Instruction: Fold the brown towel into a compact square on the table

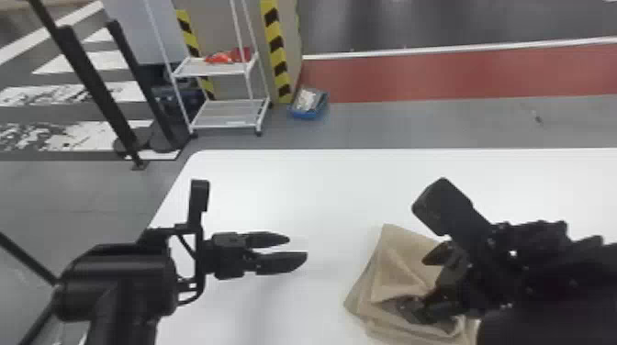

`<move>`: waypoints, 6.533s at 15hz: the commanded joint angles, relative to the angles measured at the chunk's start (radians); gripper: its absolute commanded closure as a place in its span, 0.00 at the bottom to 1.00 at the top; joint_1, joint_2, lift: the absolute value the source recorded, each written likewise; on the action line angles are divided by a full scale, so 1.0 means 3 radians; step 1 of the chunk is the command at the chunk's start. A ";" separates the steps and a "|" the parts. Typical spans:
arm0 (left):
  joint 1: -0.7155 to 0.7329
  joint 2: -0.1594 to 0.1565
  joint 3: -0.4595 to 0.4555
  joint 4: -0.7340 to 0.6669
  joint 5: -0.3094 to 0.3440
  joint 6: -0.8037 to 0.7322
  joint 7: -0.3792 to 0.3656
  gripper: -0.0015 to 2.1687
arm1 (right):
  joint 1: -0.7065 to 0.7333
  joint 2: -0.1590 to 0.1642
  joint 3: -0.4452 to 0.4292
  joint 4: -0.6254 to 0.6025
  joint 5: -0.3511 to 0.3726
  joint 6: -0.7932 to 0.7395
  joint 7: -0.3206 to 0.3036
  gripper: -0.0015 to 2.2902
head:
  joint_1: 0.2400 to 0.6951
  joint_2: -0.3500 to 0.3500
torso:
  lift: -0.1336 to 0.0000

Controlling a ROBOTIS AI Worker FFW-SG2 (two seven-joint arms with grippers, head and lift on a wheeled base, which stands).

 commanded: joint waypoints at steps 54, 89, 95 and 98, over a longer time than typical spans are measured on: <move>0.0036 0.0026 0.0038 0.0101 0.0005 -0.0194 0.0004 0.07 | 0.0113 -0.0109 0.0395 -0.0201 -0.0059 0.0140 0.0012 0.00 | 1.00 0.87 | 0.07; 0.0077 -0.0117 0.0422 -0.0415 0.0378 0.0338 0.0167 0.07 | 0.1064 0.0354 -0.1824 -0.0871 -0.1711 -0.1015 -0.1870 0.03 | 1.00 0.54 | 0.07; 0.1253 -0.0437 0.0580 -0.0993 0.1360 -0.1973 0.2141 0.05 | 0.1867 0.0354 -0.1865 -0.0161 -0.2907 -0.3674 -0.3552 0.04 | 1.00 0.59 | 0.07; 0.1488 -0.0437 0.0657 -0.0952 0.1611 -0.2168 0.2637 0.06 | 0.2051 0.0354 -0.1840 -0.0017 -0.3102 -0.4298 -0.3885 0.04 | 1.00 0.69 | 0.07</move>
